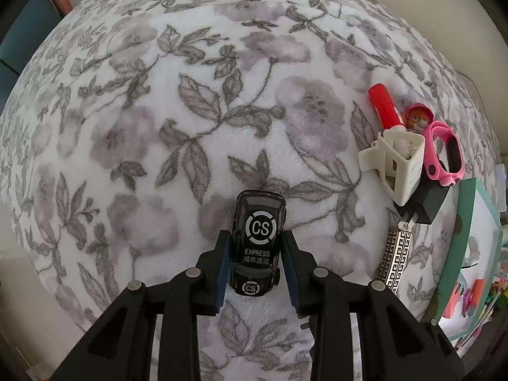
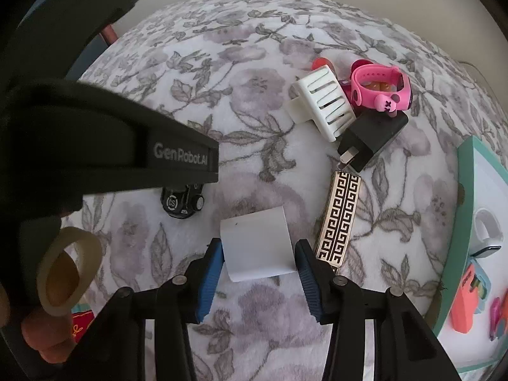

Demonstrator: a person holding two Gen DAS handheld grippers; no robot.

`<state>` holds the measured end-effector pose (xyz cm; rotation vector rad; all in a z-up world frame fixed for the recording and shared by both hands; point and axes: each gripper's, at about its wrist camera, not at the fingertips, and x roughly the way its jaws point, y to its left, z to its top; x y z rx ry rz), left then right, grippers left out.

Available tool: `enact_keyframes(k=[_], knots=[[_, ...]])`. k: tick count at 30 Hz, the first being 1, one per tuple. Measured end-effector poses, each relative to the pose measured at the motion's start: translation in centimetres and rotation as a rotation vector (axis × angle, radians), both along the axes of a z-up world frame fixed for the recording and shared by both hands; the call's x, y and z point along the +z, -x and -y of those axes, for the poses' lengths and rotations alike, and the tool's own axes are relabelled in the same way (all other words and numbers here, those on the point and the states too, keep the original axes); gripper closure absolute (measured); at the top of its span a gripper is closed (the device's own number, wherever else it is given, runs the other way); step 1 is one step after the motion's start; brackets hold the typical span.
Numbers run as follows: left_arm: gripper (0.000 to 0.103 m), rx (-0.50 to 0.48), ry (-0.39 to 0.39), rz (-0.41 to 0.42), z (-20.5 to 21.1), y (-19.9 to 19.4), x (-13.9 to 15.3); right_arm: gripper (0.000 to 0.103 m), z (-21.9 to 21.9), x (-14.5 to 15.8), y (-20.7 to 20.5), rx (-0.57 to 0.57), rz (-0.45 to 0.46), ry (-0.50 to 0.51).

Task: Organize rigid objects
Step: 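Lift the car and white charger and carry them toward the tray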

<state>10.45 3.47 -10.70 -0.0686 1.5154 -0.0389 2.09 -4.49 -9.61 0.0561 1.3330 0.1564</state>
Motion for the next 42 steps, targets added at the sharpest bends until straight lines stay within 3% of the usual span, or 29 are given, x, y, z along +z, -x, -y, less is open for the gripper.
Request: enact_keyframes(k=[9,26,42], knots=[[0.069,-0.004,-0.012,0.018,0.5,-0.2,-0.7,0.054,0.7,-0.2,-0.2,-0.022,-0.007,-0.027],[0.070,0.024,0.019,0.029,-0.2,0.0,0.2,0.055,4.6,2.8,1.4,-0.101,0.046,-0.070],[0.071,0.032,0.023,0.124,-0.9,0.5,4.5,0.055,9.1,4.1,1.8,-0.260,0.100,-0.098]])
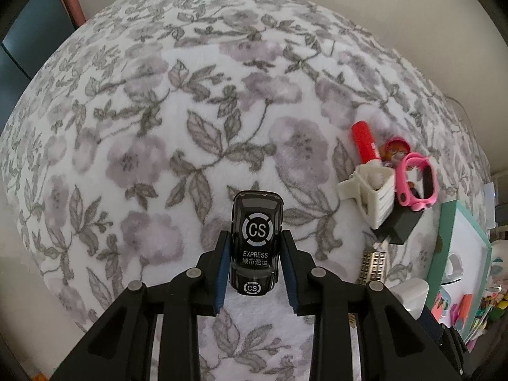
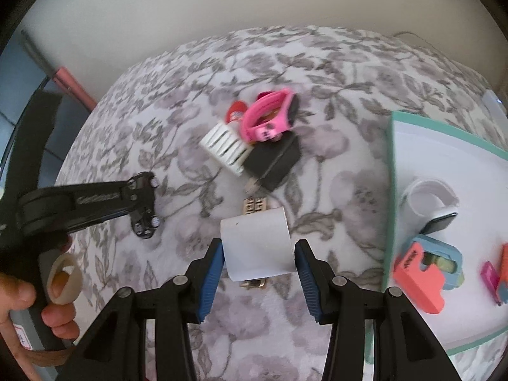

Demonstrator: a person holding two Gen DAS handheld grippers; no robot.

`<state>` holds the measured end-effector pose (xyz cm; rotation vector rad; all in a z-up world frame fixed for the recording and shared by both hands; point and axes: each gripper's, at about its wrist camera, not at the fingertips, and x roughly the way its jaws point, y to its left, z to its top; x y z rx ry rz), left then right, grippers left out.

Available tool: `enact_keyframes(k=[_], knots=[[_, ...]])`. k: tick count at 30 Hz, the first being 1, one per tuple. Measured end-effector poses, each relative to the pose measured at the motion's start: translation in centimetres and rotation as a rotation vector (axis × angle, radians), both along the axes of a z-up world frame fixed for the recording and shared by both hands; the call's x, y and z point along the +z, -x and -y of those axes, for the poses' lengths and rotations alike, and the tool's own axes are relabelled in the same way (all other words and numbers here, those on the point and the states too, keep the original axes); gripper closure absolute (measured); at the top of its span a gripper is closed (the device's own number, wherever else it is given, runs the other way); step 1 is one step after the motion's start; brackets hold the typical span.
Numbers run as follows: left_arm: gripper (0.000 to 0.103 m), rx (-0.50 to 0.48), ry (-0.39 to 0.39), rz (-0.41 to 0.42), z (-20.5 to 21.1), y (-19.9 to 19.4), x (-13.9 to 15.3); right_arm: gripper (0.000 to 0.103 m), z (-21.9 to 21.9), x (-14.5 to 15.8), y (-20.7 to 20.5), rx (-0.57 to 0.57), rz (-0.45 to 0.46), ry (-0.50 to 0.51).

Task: Organize rigid objects
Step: 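Lift the car and white charger and carry them toward the tray, then lower the charger and car into the tray and open both grippers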

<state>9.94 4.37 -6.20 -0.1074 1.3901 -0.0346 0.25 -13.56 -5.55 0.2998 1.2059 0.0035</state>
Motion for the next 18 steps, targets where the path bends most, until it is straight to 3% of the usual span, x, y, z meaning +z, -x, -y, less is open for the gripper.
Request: enact_keyframes(k=[10,18], knots=[[0.071,-0.024,0.017,0.089,1.2,1.4,3.6,0.055,4.7,1.4,1.0,-0.161,0.062,-0.038],[0.071,-0.131,0.035,0.155,6.8,1.6,5.7,0.054,9.7,2.2,2.7,-0.344,0.102,-0.046]])
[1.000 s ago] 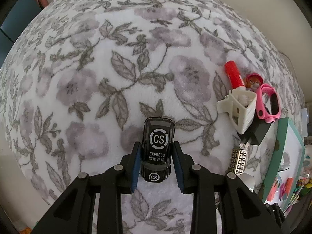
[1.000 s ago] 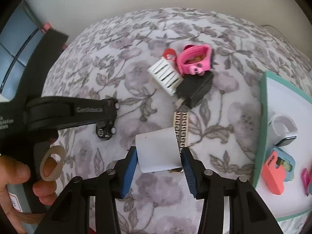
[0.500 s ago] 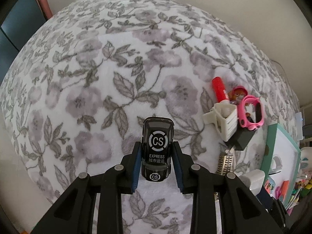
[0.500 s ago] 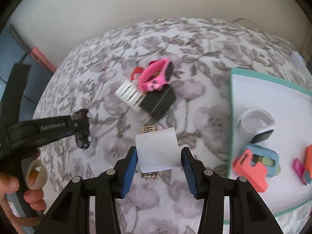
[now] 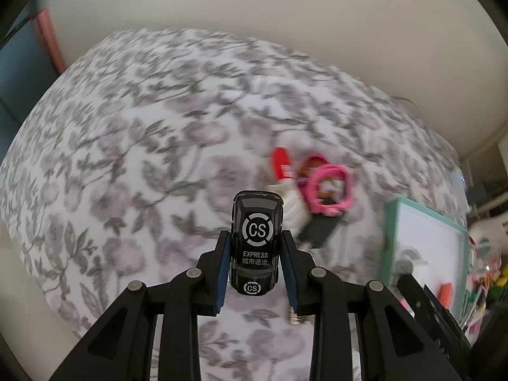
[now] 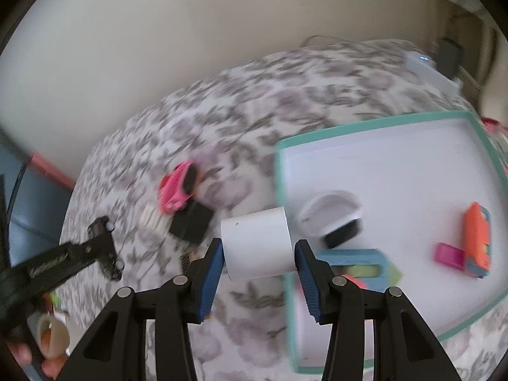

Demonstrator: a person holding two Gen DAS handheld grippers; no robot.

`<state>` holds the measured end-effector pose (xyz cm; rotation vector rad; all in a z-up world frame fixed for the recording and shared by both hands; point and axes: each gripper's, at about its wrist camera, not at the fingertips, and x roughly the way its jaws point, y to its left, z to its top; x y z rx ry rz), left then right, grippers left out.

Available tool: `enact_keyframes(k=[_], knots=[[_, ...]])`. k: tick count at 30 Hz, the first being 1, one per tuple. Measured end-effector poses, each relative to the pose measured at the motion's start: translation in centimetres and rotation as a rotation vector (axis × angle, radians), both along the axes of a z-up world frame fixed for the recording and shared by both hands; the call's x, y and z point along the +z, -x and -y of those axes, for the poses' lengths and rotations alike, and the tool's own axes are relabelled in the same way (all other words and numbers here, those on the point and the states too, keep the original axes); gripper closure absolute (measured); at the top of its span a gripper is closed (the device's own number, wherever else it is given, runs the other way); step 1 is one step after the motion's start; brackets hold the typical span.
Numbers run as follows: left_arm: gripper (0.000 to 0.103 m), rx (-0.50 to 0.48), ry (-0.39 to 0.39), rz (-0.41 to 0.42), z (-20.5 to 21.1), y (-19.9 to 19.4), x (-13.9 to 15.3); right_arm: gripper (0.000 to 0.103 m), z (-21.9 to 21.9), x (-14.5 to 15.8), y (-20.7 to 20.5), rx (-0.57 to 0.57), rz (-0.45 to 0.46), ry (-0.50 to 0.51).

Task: Organize rigid objects
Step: 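Lower the charger and car into the tray and open both grippers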

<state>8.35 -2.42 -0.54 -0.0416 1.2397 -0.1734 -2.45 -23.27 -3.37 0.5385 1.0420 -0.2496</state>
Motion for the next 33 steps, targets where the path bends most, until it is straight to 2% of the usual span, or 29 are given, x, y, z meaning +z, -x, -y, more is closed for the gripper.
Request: enact_keyframes(k=[7,13,18,24,33], knots=[[0.071,-0.141,-0.024,0.042,6.0,2.2,1.2,0.054,4.2,0.4,2.0,-0.141,0.030,-0.002],[0.071,-0.295,-0.058,0.056,12.0,5.0,1.2,0.054,6.9,-0.3,3.7,-0.231,0.012,0.005],[0.071,-0.409,-0.056,0.013,16.4,7.2,0.4,0.054,9.1,-0.4,5.1,-0.319,-0.004,0.044],[0.071,-0.445,-0.046,-0.038,19.7,8.2,-0.8,0.054,11.5,-0.2,6.9,-0.416,-0.033,0.123],[0.071,-0.469,-0.002,-0.075,21.9,8.7,-2.7,0.054,13.4,-0.5,8.0,-0.476,-0.047,0.126]])
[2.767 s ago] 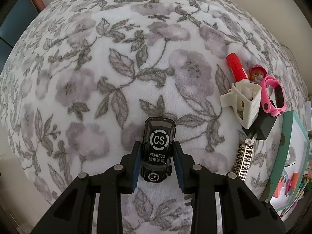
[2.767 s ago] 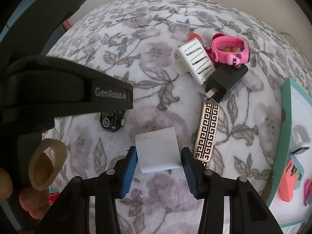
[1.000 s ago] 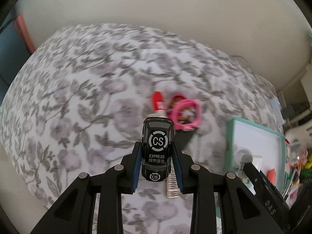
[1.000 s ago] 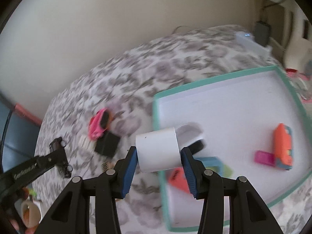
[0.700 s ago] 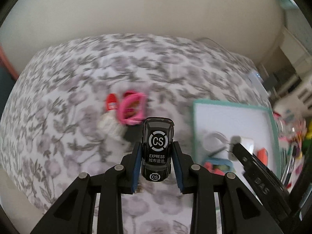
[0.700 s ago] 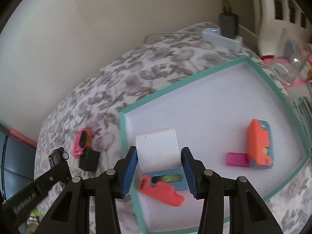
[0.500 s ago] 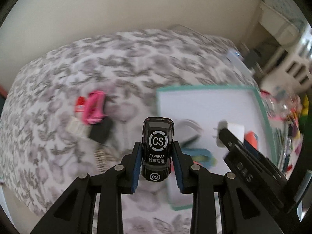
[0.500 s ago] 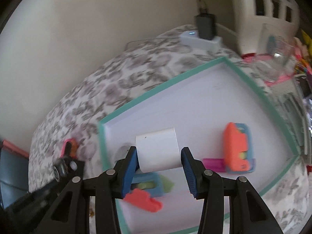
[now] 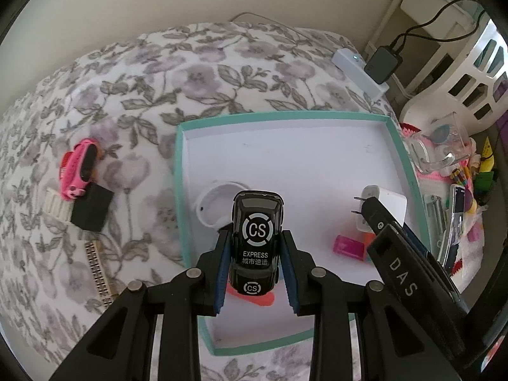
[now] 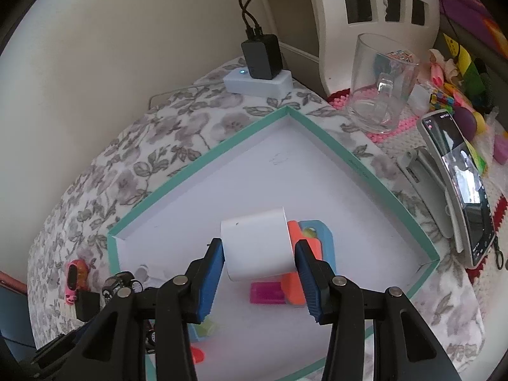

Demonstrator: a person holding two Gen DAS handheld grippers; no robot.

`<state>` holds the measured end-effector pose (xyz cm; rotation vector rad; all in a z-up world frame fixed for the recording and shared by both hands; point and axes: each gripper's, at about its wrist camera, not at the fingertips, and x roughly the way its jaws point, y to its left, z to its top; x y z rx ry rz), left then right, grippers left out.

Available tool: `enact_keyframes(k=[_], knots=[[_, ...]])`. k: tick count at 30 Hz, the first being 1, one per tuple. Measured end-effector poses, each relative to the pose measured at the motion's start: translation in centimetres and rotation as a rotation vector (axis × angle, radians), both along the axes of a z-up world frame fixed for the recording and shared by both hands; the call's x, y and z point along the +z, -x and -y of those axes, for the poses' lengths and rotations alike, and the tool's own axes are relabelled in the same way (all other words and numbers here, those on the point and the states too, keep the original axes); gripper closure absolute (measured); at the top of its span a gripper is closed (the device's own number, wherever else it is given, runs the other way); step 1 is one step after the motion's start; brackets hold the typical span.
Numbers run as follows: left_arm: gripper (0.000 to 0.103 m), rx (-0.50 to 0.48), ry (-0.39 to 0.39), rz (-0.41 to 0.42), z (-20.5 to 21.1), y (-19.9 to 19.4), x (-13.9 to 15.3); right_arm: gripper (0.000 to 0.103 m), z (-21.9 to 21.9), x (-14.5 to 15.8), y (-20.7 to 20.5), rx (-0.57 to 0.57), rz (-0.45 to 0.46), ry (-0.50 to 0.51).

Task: Organize rigid objects
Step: 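Lower the charger and car into the tray and open both grippers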

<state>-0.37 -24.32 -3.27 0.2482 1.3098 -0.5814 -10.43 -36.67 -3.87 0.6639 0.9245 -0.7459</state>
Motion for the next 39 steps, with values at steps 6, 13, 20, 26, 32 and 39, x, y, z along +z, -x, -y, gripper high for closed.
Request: enact_keyframes(k=[6,13,20,26,32,39], knots=[[0.071,-0.011,0.025,-0.014,-0.1,0.0,-1.4,0.054,-0.1,-0.2,-0.1,0.004,-0.009,-0.002],[0.071,-0.013,0.045,0.005,-0.4,0.0,-1.4,0.054,-0.5,0.0,-0.1,0.020,-0.002,0.003],[0.071,-0.028,0.064,0.038,-0.1,0.0,-1.3,0.054,-0.5,-0.1,0.0,0.012,-0.001,-0.004],[0.071,-0.024,0.072,0.025,-0.2,-0.2,-1.6,0.053,-0.5,0.0,0.0,0.020,0.001,-0.002],[0.069,-0.015,0.083,0.007,-0.6,-0.4,-1.7,0.053,-0.8,0.2,-0.2,0.035,0.012,0.010],[0.056,0.012,0.101,0.004,-1.0,-0.8,-1.1,0.053,-0.7,0.5,-0.1,0.028,0.026,0.023]])
